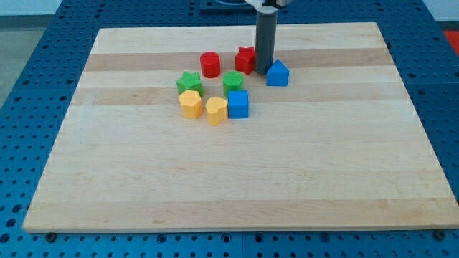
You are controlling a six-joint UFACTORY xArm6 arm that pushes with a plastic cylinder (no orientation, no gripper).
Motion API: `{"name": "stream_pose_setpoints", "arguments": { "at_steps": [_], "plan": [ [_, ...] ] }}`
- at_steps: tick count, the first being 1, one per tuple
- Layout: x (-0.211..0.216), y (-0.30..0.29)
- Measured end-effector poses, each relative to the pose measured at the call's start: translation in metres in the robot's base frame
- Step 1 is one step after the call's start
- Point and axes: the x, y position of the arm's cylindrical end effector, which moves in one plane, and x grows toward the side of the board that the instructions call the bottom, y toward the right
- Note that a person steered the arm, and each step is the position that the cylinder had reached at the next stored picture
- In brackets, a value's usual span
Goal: Move the red star into the red circle
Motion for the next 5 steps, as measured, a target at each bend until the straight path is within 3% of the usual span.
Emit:
{"name": "stream_pose_setpoints", "arguments": {
  "at_steps": [2,5],
  "plan": [
    [-0.037,0.001],
    [-0.046,-0.025]
  ]
}}
